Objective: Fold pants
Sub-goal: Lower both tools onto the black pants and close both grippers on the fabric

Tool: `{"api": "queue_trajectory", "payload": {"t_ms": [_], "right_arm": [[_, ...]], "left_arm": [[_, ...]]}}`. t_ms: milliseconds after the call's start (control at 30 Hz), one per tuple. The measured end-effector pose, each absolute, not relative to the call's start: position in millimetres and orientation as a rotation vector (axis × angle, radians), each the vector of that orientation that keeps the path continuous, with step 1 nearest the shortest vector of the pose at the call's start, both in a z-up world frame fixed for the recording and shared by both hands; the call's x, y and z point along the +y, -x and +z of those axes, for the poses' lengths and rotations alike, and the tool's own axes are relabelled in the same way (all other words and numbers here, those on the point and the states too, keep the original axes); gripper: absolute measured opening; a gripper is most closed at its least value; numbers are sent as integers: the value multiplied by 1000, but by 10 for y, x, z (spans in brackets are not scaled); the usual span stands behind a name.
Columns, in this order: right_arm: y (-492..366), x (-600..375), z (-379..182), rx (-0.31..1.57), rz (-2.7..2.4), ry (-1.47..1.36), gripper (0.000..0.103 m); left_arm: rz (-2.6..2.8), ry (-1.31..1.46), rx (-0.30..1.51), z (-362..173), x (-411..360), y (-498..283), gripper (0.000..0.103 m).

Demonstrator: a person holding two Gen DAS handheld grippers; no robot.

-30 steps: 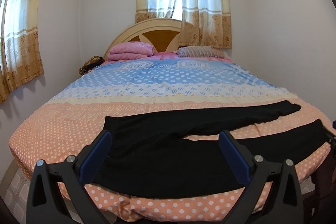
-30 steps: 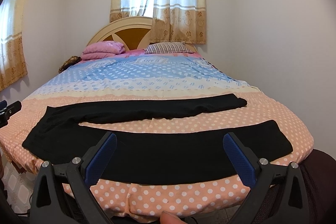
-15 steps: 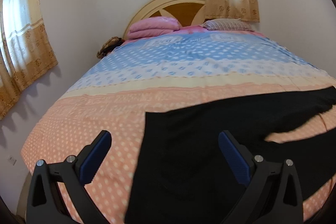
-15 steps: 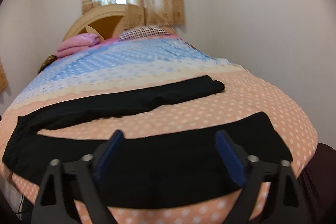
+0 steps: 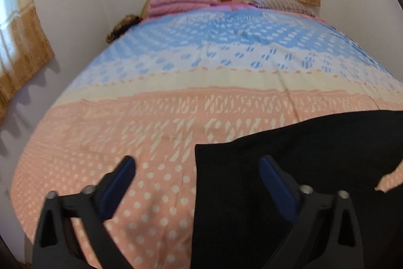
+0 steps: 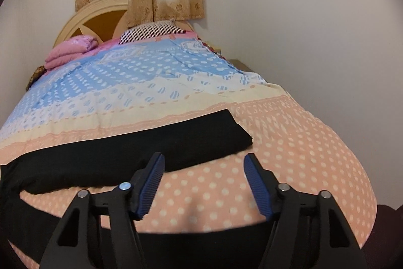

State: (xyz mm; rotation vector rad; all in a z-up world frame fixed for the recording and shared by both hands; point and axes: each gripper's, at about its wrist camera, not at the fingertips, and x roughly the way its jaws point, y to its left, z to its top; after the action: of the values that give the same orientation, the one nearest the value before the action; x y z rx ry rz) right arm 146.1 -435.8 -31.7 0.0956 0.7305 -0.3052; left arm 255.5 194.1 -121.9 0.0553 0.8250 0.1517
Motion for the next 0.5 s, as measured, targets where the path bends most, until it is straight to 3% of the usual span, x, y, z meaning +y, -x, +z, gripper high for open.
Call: {"api": "queue_trajectory", "payload": {"t_ms": [333,400,467,500], "right_arm": [[-1912,-4481,-425,785,-326,-75,63],[-1990,-4539,-440,793,-335,-72,57],[-2077,-4600,-463,803,-352,-65,55],[-2116,-4637,-480,807,-359,-68,53]], "left_arm": [[47,53,928,-1546,2095,-2952,63],[32,52,944,-1612,2108,-2974,53],[-2,74,955,-1659,2116,-2986,35],[-1,65,947,-1665,2113,-2985,34]]}}
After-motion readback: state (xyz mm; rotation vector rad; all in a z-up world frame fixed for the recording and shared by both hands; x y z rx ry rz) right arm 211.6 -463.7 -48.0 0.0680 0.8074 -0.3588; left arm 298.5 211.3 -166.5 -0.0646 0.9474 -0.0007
